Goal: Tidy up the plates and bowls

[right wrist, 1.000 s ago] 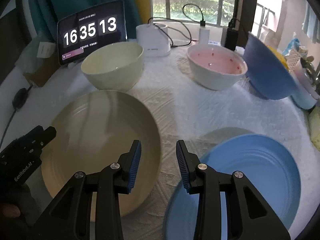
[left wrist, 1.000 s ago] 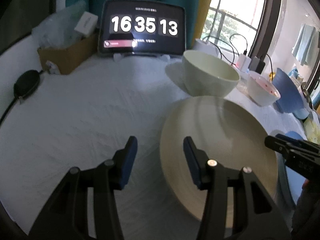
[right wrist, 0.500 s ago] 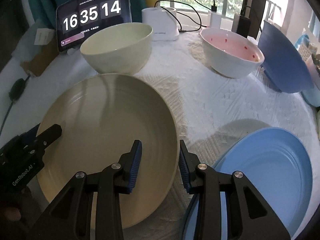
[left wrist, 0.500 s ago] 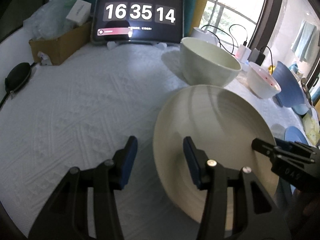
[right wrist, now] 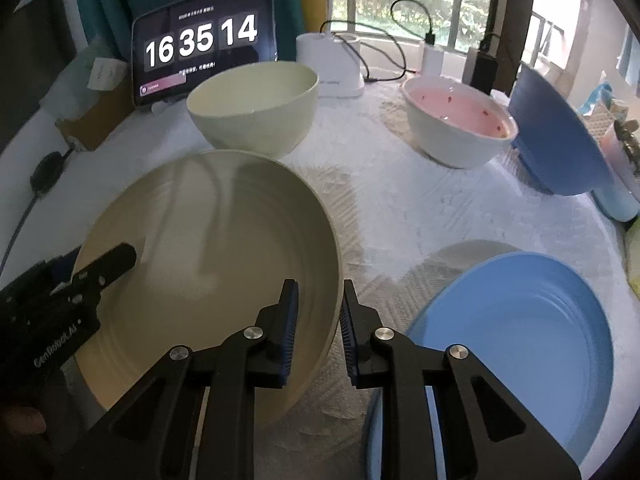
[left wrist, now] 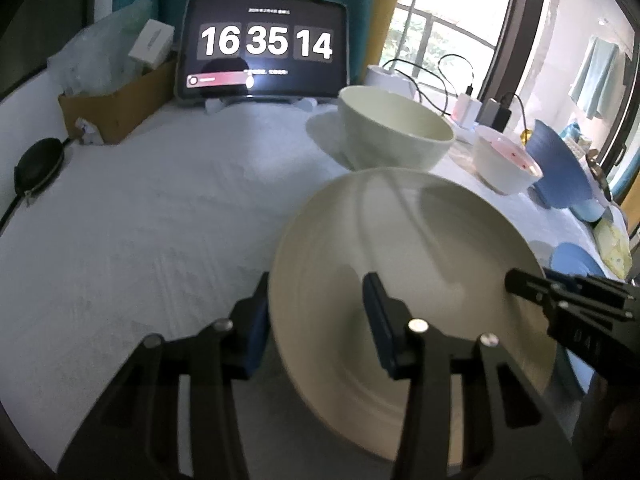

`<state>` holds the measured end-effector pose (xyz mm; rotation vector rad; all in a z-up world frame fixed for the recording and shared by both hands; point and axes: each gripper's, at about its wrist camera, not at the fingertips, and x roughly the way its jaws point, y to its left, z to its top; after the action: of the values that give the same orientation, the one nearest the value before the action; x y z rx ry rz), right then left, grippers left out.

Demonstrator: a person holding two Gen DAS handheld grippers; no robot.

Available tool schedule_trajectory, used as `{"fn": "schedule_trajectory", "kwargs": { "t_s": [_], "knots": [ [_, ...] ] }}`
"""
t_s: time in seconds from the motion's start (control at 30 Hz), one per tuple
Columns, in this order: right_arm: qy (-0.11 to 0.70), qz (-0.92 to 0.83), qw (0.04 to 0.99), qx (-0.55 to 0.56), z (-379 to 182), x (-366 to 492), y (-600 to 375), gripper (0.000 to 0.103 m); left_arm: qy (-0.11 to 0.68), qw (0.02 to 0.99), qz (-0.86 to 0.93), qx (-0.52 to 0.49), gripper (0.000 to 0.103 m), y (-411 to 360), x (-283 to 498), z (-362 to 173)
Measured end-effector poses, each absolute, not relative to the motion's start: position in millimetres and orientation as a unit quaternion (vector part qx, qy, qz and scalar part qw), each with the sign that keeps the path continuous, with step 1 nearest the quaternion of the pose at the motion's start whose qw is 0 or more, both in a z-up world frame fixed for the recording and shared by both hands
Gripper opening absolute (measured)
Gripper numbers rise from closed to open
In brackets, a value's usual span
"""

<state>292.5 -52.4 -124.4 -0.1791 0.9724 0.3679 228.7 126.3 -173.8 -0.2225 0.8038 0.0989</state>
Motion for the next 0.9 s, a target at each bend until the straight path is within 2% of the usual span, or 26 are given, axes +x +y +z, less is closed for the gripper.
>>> {"fn": "schedule_trajectory", "kwargs": {
  "t_s": [0.9],
  "knots": [
    [0.418,0.176,0.890,-0.047,-90.9,270.4,-95.6,0.022,0.358,0.929,0.033,-0.087,0.045,89.0,207.9,-138.9]
  ]
}}
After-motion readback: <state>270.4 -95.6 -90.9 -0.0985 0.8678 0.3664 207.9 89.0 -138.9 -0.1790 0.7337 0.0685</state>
